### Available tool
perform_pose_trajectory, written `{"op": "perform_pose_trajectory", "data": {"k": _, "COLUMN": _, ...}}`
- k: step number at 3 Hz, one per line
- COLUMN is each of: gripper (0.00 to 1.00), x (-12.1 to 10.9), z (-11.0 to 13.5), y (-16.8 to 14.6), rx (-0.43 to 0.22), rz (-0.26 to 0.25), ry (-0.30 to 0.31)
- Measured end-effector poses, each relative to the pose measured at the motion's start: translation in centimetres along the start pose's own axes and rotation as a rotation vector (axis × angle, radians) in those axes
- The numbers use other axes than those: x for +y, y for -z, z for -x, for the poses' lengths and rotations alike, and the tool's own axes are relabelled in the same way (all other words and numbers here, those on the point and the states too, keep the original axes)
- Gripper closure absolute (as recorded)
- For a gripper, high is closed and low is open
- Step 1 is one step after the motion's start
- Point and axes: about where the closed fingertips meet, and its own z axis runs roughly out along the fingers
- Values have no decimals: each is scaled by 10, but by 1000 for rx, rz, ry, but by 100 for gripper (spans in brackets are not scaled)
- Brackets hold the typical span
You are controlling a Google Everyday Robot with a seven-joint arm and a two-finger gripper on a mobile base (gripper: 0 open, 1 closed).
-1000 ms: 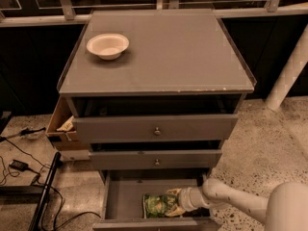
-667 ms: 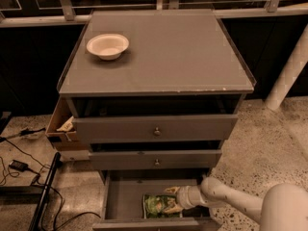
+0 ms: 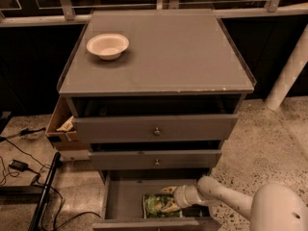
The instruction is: Pick green jalapeno chip bag from bottom drawer and place on counter
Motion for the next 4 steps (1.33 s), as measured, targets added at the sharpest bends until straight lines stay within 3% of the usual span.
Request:
{"op": "perform_pose_trajectory", "data": {"k": 3, "gripper": 34, "x": 14, "z": -40, "y": -37, "rx": 16, "rz": 81, "ry": -72}}
{"op": "perform_pose_trajectory", "data": {"k": 4, "gripper": 53, "x": 18, "z": -48, "y": -44, "rx": 27, "rz": 102, "ry": -89}}
